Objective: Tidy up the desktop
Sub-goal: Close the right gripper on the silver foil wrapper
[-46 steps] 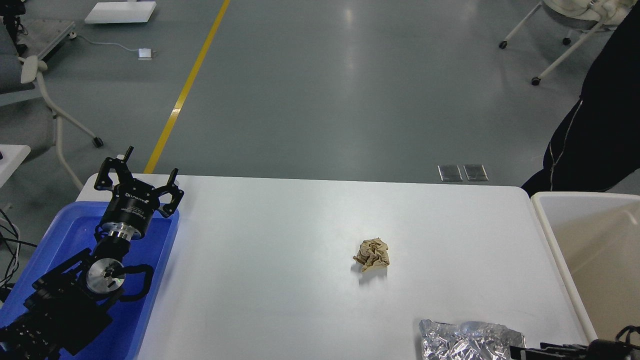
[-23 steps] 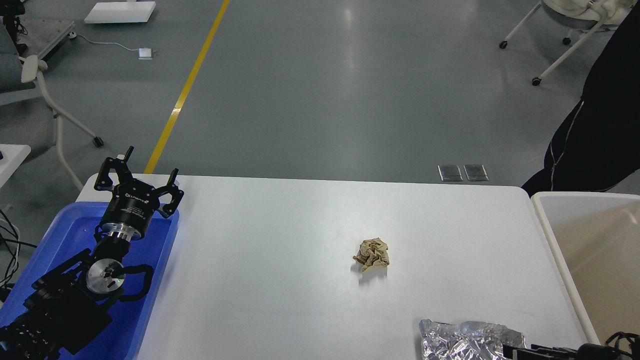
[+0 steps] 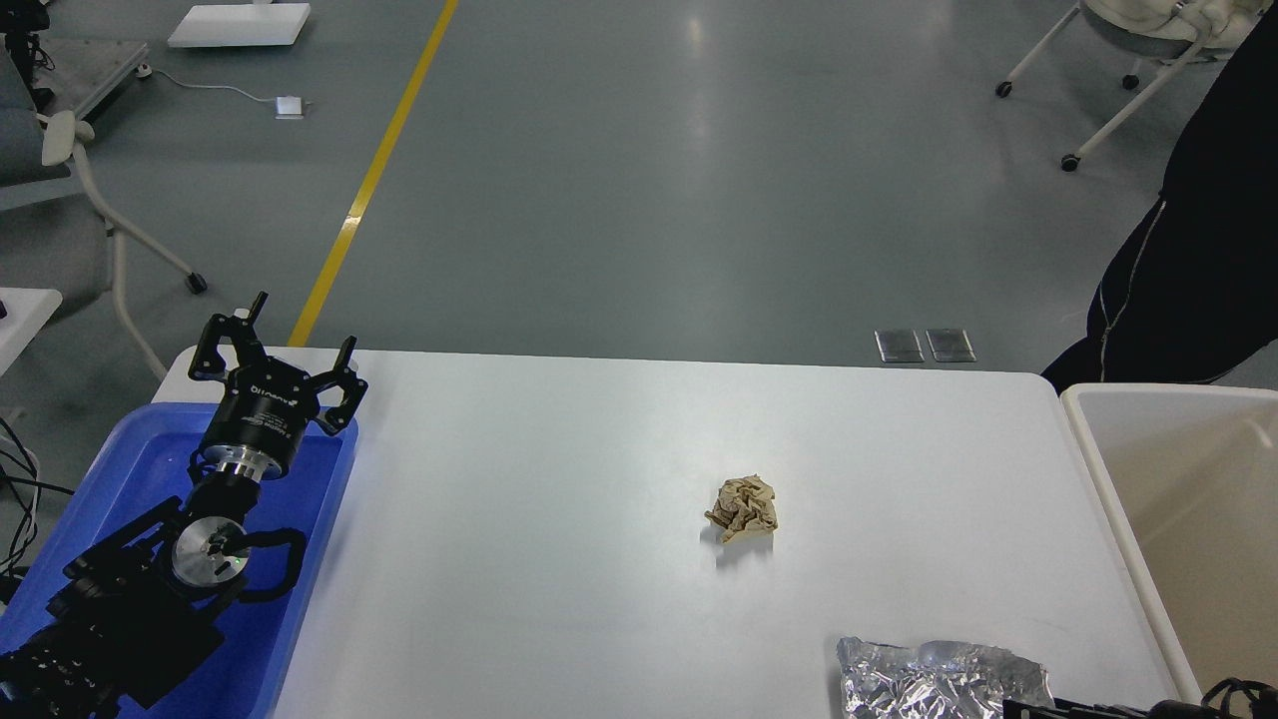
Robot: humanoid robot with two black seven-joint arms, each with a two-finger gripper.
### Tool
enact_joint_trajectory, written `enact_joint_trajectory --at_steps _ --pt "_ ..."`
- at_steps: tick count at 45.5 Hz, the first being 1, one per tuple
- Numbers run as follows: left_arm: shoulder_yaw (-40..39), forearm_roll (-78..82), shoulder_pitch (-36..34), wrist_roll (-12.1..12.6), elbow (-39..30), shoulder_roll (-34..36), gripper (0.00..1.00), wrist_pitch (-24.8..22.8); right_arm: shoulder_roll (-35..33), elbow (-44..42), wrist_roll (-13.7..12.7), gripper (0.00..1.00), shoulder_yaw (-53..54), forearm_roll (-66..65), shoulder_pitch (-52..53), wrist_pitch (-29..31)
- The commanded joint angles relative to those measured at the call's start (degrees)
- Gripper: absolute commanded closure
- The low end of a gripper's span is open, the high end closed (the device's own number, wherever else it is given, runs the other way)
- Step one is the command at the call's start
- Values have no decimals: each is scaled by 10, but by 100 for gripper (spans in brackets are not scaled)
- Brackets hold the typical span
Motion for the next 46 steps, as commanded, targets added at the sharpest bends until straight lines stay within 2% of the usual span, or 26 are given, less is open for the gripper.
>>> enact_joint_trajectory --at_steps 1,5,8,9,28,34,46 --pt "0 0 0 0 0 0 0 0 10 -17 1 67 -16 -2 -6 -12" --pt "0 0 0 0 0 0 0 0 10 -19 1 83 -17 -2 -7 -22" --pt "0 0 0 0 0 0 0 0 10 -20 1 98 -17 -2 -8 -23" --pt "0 0 0 0 0 0 0 0 10 -21 1 100 -17 -2 -8 -22" --pt "0 0 0 0 0 0 0 0 -5 -17 2 100 -4 9 8 -24" --pt "0 0 0 0 0 0 0 0 -42 6 2 100 7 10 17 -24" --pt "0 0 0 0 0 0 0 0 -159 135 2 100 19 58 53 -14"
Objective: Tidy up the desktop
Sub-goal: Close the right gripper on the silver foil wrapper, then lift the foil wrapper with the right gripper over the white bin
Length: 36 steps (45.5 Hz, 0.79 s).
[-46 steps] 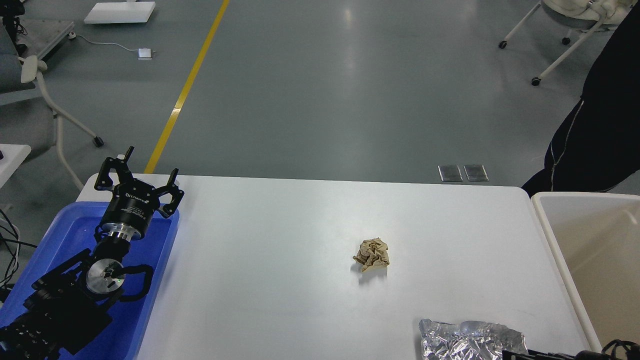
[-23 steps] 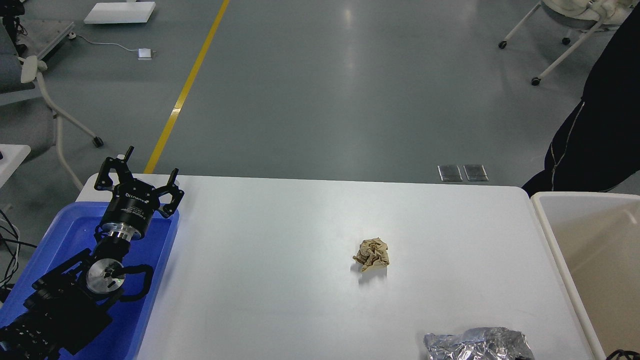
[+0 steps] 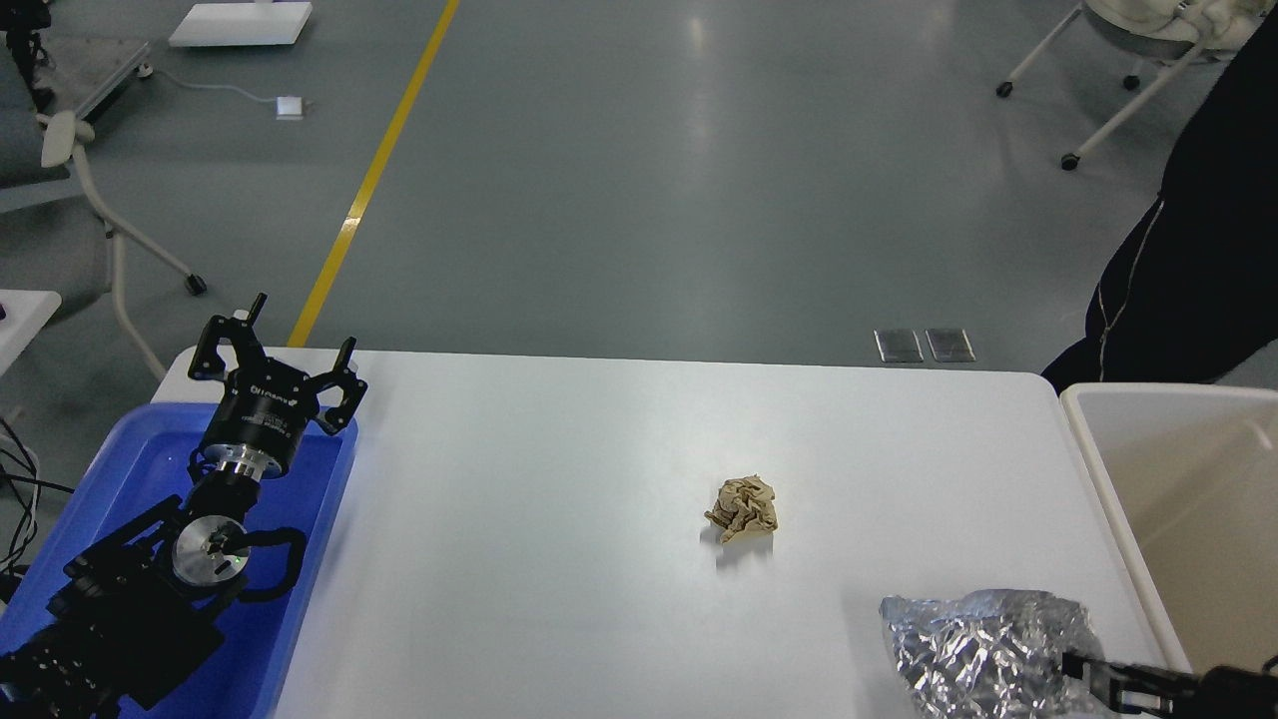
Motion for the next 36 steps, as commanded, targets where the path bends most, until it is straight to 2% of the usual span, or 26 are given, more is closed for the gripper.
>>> enact_joint_trajectory --at_steps 1,10,16,21,27,36 --pt "0 0 0 0 0 0 0 0 -94 96 0 100 10 29 30 6" --pt "0 0 0 0 0 0 0 0 -168 147 6 100 17 52 74 72" --pt "0 0 0 0 0 0 0 0 -205 151 39 100 24 96 106 123" --pt "0 0 0 0 0 0 0 0 -250 150 67 100 34 130 160 216" --pt "0 0 0 0 0 0 0 0 -288 148 69 100 53 159 211 295" --pt "0 0 0 0 0 0 0 0 -320 148 69 100 71 162 252 348"
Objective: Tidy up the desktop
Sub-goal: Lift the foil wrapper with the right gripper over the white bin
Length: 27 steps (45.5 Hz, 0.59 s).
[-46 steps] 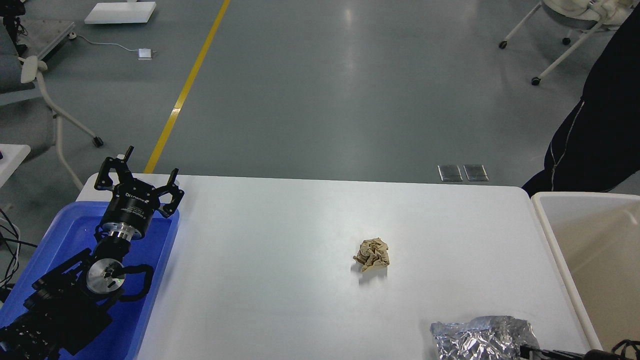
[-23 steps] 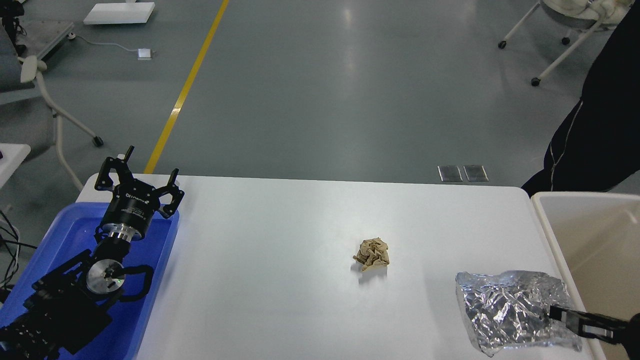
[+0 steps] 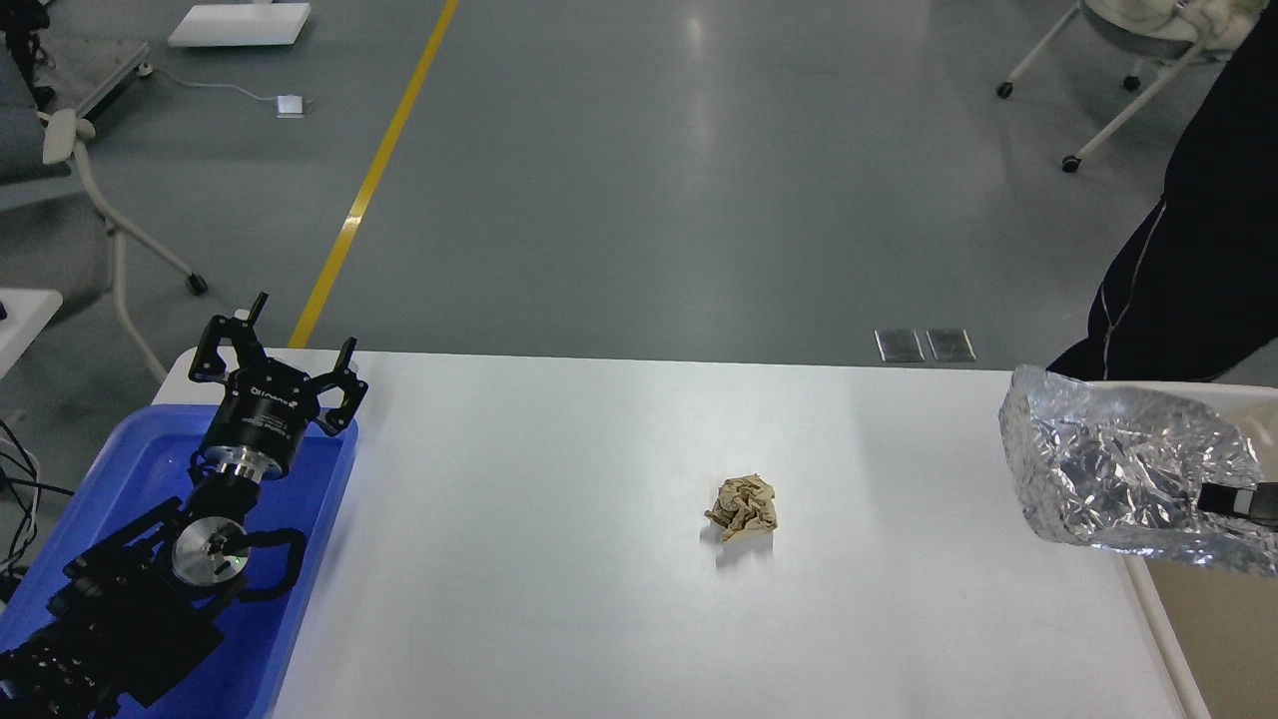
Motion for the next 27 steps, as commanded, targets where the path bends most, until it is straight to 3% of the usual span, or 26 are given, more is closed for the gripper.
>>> enact_joint_trajectory --at_steps 1,17,21,27 --pt "0 0 0 0 0 0 0 0 -51 4 9 100 21 23 63 89" --pt "0 0 0 0 0 0 0 0 -42 -34 4 100 19 28 66 89" --pt "0 0 0 0 0 0 0 0 -11 -98 0 100 14 50 65 90" --pt "0 0 0 0 0 0 0 0 71 -270 -14 100 -3 109 56 94"
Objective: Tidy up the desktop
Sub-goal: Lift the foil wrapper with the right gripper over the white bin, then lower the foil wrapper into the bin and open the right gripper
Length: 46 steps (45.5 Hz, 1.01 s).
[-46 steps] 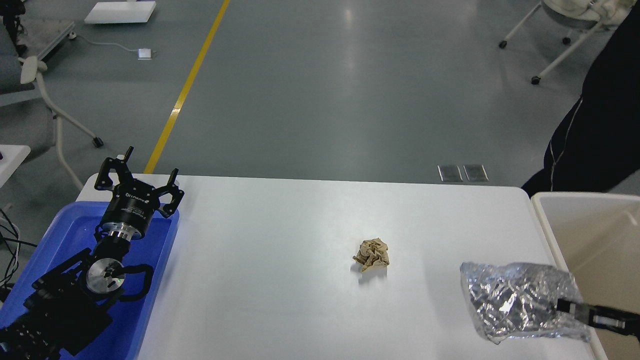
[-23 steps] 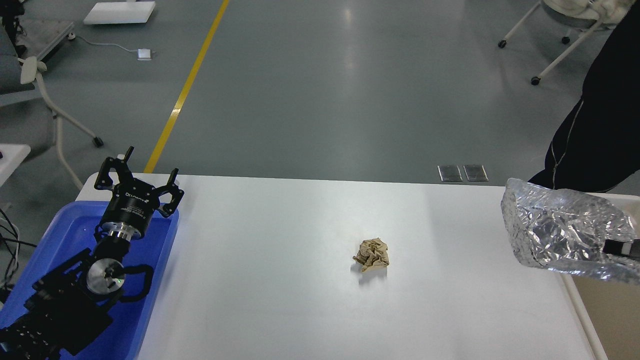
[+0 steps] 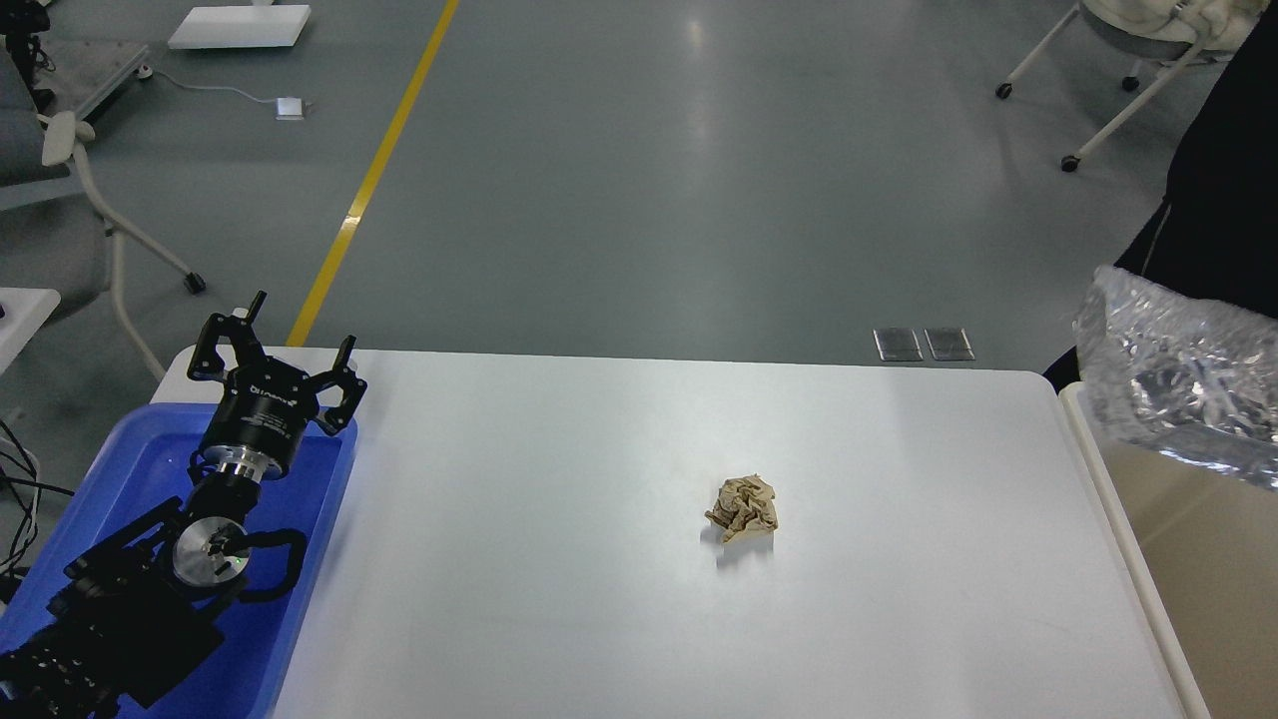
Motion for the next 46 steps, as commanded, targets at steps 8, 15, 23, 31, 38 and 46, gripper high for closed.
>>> enact_joint_trajectory --at_steps 8,15,23,31,38,46 --pt "0 0 0 0 0 0 0 0 186 -383 -17 100 -54 81 -3 13" --pt "0 0 0 0 0 0 0 0 270 -528 -17 100 -103 116 -13 13" --pt "0 -1 0 0 0 0 0 0 366 -674 -22 100 -184 190 -37 13" --pt "0 0 0 0 0 0 0 0 392 -707 -112 100 -206 261 -53 10" --pt "0 0 0 0 0 0 0 0 410 -719 -215 100 -205 291 -59 1" --pt "0 0 0 0 0 0 0 0 446 -750 -241 100 -199 309 -84 -20"
